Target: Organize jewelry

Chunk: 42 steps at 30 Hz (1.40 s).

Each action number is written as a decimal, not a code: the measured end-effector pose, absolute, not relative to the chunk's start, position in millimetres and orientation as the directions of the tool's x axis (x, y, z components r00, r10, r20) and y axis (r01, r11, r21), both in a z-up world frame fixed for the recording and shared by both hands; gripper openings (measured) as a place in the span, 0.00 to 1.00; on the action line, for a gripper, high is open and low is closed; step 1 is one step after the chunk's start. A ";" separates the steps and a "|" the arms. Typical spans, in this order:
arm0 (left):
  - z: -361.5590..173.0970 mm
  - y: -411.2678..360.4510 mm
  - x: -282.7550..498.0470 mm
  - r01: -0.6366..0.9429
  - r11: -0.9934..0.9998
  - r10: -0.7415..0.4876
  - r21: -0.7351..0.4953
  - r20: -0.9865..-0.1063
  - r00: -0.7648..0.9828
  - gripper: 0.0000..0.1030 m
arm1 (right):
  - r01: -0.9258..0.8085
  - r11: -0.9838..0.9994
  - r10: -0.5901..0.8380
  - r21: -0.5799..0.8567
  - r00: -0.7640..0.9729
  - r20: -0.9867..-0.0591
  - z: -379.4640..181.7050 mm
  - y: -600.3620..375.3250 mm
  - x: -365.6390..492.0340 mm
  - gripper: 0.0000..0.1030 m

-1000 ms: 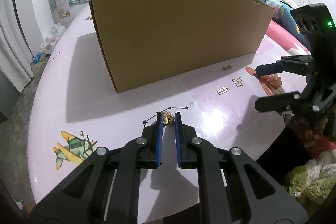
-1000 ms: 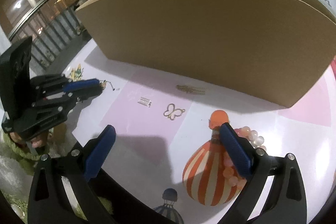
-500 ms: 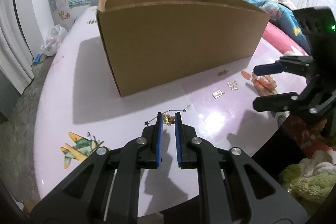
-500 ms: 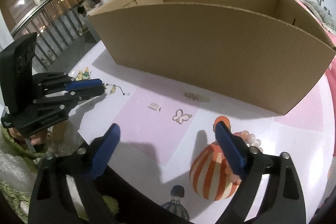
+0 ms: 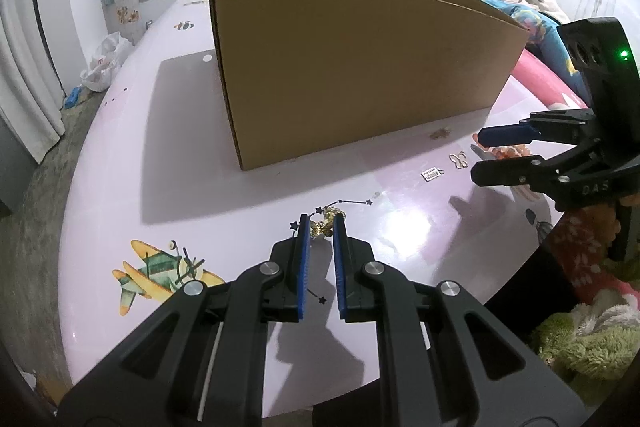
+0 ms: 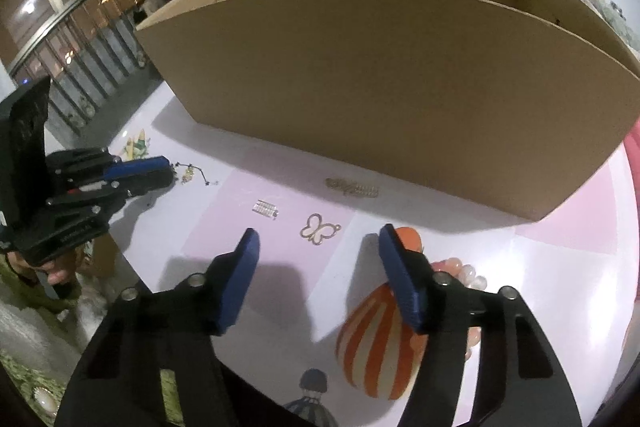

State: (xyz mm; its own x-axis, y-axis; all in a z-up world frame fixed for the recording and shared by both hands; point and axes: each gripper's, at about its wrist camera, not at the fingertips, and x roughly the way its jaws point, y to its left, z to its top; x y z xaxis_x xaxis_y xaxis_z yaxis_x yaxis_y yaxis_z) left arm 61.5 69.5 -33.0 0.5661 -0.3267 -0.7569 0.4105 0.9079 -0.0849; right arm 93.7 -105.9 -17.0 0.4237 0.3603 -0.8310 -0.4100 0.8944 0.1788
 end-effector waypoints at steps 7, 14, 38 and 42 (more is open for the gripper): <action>-34.1 69.7 62.3 0.410 0.908 -0.326 -0.086 -0.759 0.563 0.10 | -0.490 0.864 0.340 0.112 0.405 -0.849 -18.1 -99.4 96.8 0.37; -34.7 70.1 62.5 0.408 0.909 -0.325 -0.087 -0.760 0.562 0.10 | -0.551 0.833 0.312 0.049 0.396 -0.864 -18.0 -92.5 99.8 0.24; -36.7 73.1 63.9 0.395 0.914 -0.321 -0.094 -0.762 0.562 0.10 | -0.521 0.853 0.283 0.027 0.419 -0.863 -17.9 -88.6 89.5 0.35; -36.7 73.3 63.6 0.395 0.914 -0.322 -0.094 -0.762 0.562 0.10 | -0.520 0.854 0.286 0.028 0.424 -0.859 -18.4 -89.1 88.6 0.35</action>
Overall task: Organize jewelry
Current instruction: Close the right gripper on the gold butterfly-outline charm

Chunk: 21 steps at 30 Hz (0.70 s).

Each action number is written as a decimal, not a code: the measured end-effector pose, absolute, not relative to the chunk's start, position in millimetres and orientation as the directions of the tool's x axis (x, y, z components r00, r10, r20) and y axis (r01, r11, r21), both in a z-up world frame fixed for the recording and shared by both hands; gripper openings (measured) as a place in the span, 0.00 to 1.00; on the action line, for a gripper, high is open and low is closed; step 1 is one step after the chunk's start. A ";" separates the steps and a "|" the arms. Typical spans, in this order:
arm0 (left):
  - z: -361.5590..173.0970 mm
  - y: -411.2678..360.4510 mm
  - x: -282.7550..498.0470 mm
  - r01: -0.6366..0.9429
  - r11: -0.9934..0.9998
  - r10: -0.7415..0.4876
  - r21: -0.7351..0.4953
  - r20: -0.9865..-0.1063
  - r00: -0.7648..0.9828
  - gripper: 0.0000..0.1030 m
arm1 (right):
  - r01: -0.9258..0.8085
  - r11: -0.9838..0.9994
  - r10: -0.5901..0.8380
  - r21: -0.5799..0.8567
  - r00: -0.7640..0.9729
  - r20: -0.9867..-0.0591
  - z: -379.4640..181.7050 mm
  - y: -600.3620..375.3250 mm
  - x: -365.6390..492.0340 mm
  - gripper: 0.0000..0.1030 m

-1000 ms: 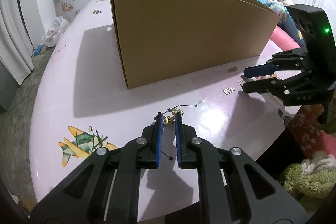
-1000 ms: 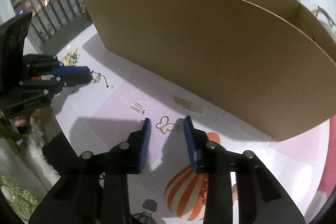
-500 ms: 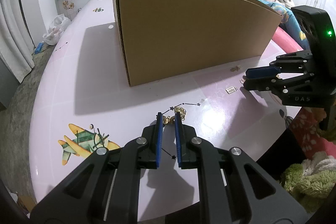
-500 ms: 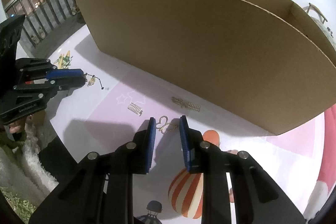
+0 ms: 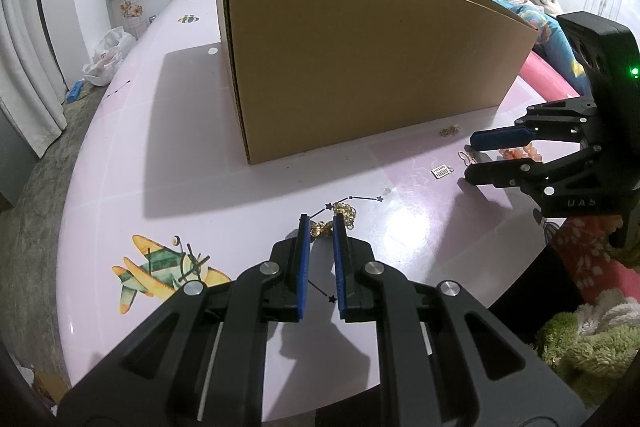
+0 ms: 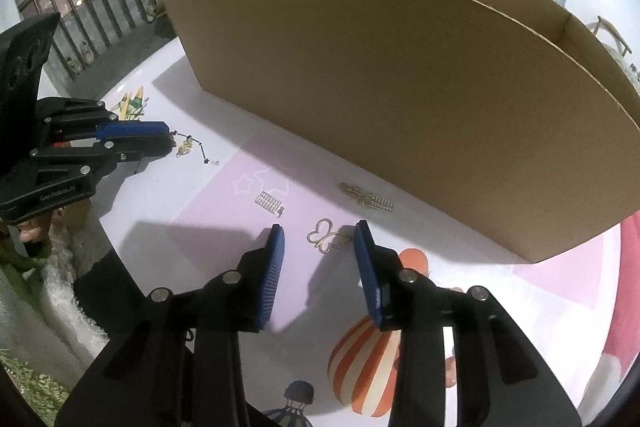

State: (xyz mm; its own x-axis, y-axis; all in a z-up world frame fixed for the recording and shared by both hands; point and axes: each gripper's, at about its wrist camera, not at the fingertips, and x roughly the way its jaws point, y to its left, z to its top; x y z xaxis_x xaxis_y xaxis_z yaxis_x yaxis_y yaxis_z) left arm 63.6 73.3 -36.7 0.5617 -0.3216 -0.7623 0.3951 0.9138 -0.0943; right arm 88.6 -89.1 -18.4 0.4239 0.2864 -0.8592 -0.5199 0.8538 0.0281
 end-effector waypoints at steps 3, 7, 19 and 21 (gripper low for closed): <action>-36.6 72.8 63.9 0.395 0.914 -0.321 -0.094 -0.762 0.562 0.10 | -0.512 0.859 0.287 0.030 0.433 -0.855 -19.1 -91.1 88.1 0.31; -36.3 73.3 63.6 0.395 0.914 -0.321 -0.093 -0.761 0.564 0.10 | -0.488 0.872 0.289 0.042 0.443 -0.849 -19.4 -98.2 89.8 0.20; -25.7 80.9 59.3 0.388 0.918 -0.313 -0.077 -0.744 0.591 0.10 | -0.468 0.881 0.313 0.073 0.459 -0.831 -18.1 -104.6 85.9 0.01; -24.6 80.5 57.5 0.389 0.918 -0.312 -0.074 -0.741 0.595 0.10 | -0.470 0.880 0.312 0.068 0.465 -0.829 -17.0 -103.5 84.3 0.01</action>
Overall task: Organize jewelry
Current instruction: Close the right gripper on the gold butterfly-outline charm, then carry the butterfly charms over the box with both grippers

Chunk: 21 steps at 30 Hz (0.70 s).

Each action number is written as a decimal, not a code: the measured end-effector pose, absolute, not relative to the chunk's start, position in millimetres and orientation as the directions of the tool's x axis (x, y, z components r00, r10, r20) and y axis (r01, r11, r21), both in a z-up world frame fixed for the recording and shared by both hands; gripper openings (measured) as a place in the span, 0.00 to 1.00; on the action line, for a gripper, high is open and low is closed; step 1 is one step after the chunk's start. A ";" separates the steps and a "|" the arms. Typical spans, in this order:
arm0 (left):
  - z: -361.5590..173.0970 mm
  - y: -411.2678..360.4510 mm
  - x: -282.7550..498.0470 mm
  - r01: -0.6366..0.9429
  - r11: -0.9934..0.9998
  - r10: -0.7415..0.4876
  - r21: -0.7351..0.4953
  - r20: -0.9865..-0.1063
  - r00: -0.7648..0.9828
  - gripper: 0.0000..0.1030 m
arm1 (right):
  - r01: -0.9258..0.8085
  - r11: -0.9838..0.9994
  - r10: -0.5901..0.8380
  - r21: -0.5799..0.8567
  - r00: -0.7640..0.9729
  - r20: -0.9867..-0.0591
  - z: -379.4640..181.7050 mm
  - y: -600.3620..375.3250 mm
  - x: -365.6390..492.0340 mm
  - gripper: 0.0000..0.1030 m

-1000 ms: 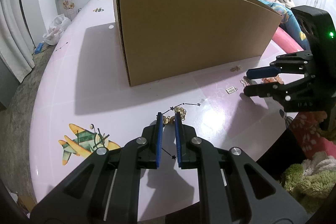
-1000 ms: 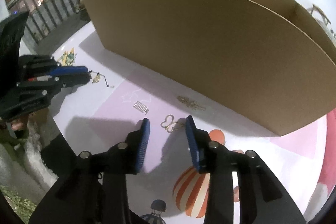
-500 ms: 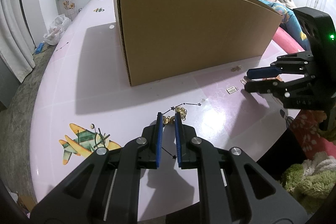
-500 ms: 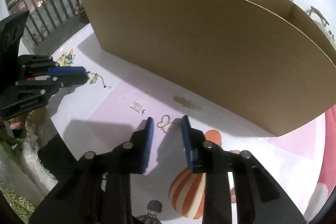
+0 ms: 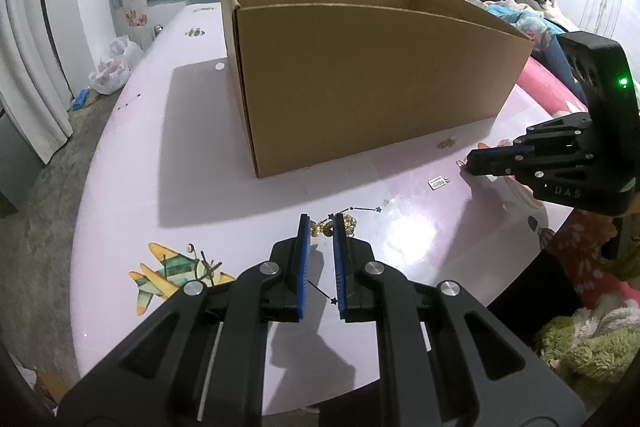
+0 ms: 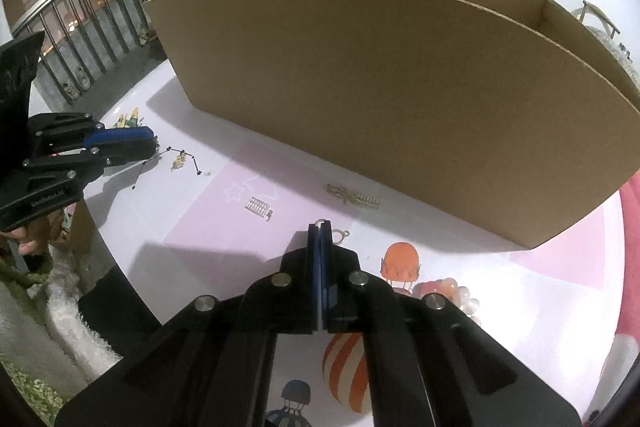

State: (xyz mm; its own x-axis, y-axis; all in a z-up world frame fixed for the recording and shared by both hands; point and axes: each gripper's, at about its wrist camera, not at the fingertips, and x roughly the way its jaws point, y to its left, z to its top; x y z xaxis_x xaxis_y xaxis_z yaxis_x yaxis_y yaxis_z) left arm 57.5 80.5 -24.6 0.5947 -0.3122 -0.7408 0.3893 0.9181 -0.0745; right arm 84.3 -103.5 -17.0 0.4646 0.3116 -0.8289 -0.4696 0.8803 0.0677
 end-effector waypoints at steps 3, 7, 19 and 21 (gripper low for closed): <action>-23.5 81.0 55.0 0.390 0.918 -0.309 -0.068 -0.740 0.598 0.10 | -0.477 0.877 0.306 0.050 0.476 -0.824 -13.8 -97.5 80.8 0.01; -25.2 78.0 53.5 0.390 0.918 -0.310 -0.070 -0.740 0.597 0.10 | -0.470 0.882 0.277 0.023 0.479 -0.833 -13.9 -94.2 84.1 0.25; -28.9 76.9 54.4 0.395 0.915 -0.322 -0.084 -0.743 0.587 0.10 | -0.507 0.861 0.286 0.038 0.422 -0.860 -18.3 -90.4 97.8 0.19; -29.2 77.0 55.5 0.392 0.916 -0.323 -0.088 -0.743 0.587 0.10 | -0.511 0.858 0.293 0.044 0.418 -0.860 -19.0 -90.2 98.1 0.19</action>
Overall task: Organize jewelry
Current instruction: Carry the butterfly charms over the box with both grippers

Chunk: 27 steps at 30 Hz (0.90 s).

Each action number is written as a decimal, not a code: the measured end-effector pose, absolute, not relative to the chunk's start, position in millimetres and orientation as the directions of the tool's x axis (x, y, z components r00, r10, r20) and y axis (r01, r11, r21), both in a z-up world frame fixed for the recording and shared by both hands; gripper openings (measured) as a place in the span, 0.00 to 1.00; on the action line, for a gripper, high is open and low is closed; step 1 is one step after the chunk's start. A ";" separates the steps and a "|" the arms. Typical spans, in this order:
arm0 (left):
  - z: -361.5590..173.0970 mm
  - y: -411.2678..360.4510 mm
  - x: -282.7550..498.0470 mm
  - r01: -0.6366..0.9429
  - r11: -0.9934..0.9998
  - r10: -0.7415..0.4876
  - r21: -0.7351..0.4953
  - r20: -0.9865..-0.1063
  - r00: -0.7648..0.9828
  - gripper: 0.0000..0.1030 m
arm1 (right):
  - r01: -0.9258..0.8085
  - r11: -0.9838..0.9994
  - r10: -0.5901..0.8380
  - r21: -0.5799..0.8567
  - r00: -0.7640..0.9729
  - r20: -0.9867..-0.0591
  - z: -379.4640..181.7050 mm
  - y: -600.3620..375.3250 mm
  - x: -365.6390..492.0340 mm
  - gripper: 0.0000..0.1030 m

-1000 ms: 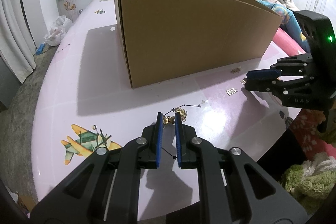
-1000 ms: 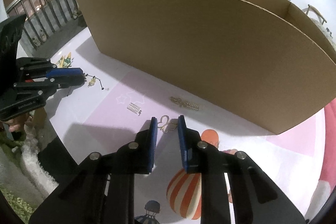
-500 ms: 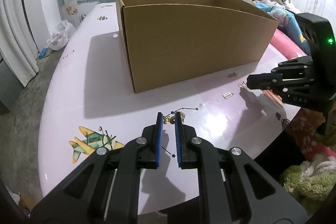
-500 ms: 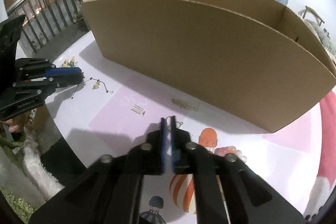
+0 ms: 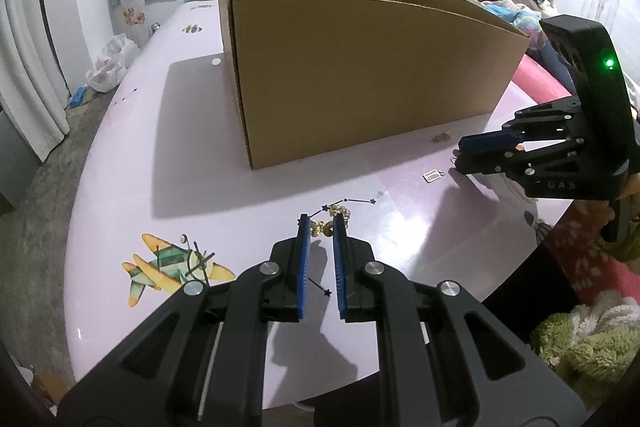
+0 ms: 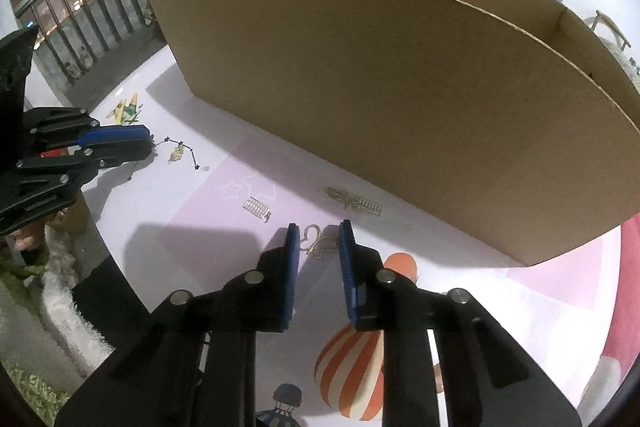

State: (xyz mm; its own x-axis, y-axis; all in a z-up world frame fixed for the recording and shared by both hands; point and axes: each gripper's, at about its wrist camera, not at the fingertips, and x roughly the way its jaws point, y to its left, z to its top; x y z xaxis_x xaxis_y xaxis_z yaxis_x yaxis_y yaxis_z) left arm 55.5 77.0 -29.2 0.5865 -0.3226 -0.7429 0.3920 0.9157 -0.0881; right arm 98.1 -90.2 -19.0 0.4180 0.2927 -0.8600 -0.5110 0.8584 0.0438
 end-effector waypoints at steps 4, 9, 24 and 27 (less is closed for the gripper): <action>-29.9 77.8 56.9 0.389 0.917 -0.322 -0.091 -0.744 0.585 0.10 | -0.507 0.861 0.295 0.046 0.424 -0.856 -19.8 -89.5 96.4 0.19; -29.3 78.7 57.6 0.387 0.918 -0.319 -0.089 -0.744 0.586 0.10 | -0.500 0.864 0.303 0.057 0.425 -0.853 -19.4 -93.2 94.3 0.19; 3.5 86.6 43.2 0.387 0.919 -0.323 -0.074 -0.705 0.632 0.10 | -0.499 0.865 0.338 0.052 0.502 -0.796 28.0 -106.5 71.1 0.19; 18.5 88.7 37.3 0.394 0.916 -0.339 -0.080 -0.681 0.649 0.10 | -0.505 0.862 0.356 0.045 0.539 -0.763 48.6 -109.6 64.0 0.19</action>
